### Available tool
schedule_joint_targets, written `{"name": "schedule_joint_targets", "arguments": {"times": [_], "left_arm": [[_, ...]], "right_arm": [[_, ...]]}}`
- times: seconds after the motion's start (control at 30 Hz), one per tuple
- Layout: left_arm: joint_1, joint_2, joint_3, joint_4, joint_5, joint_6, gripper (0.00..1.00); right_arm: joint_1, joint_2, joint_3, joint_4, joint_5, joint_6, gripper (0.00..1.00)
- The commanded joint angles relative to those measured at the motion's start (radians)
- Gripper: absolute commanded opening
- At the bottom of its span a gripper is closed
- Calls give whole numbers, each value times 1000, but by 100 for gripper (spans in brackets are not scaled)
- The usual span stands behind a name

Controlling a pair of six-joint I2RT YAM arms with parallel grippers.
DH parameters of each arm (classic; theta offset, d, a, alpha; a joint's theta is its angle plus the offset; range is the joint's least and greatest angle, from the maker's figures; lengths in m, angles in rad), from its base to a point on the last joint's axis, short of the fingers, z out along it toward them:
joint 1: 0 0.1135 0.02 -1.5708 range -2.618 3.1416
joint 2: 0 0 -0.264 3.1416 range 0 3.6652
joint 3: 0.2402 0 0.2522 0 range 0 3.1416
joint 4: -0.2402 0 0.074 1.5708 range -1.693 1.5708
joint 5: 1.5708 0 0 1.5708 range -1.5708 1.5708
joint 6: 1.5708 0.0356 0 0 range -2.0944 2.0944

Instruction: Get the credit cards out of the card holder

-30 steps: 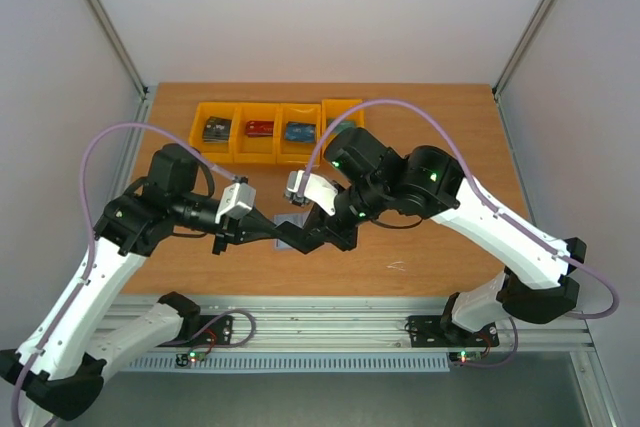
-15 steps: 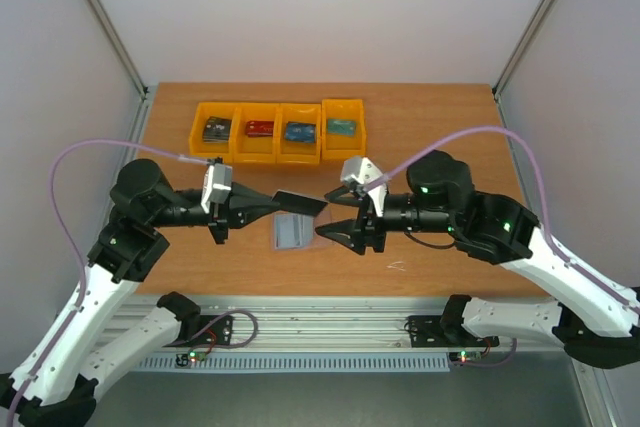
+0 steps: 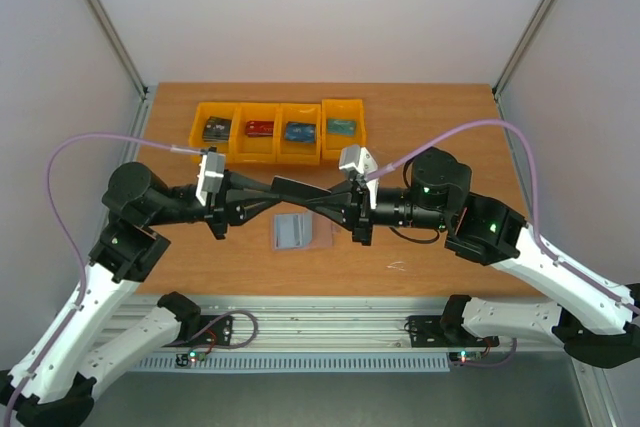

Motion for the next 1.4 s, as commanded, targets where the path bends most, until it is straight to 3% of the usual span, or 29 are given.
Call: {"name": "schedule_joint_targets", "arguments": {"times": [0.0, 0.03, 0.07, 0.2, 0.37, 0.5, 0.63, 0.83, 1.13, 1.3, 1.37], "left_arm": [[-5, -48, -6, -245, -41, 47, 47], [-5, -69, -1, -352, -46, 119, 63], [-6, -93, 8, -455, -57, 270, 67], [-5, -146, 86, -810, -120, 783, 65], [-5, -104, 157, -1005, -231, 1022, 62], [-6, -28, 196, -1058, -158, 985, 58], [-7, 4, 188, -1096, -66, 974, 49], [-7, -55, 130, -871, -102, 765, 31], [-7, -45, 125, -888, -181, 895, 30], [-7, -32, 131, -895, -176, 952, 24], [-7, -29, 130, -900, -183, 971, 16]], "right_arm": [[-1, -13, 38, -74, 65, 3, 1], [-1, 3, 69, -155, 85, -7, 1], [-1, 46, 126, -246, 105, -23, 1], [46, 217, 308, -649, 193, -100, 1], [196, 332, 414, -789, 334, -208, 1], [264, 436, 480, -813, 423, -267, 1], [280, 487, 509, -788, 396, -285, 1], [301, 474, 503, -733, 347, -286, 1], [304, 466, 518, -721, 363, -304, 1], [313, 480, 531, -723, 406, -310, 1], [314, 480, 531, -718, 408, -313, 1]]}}
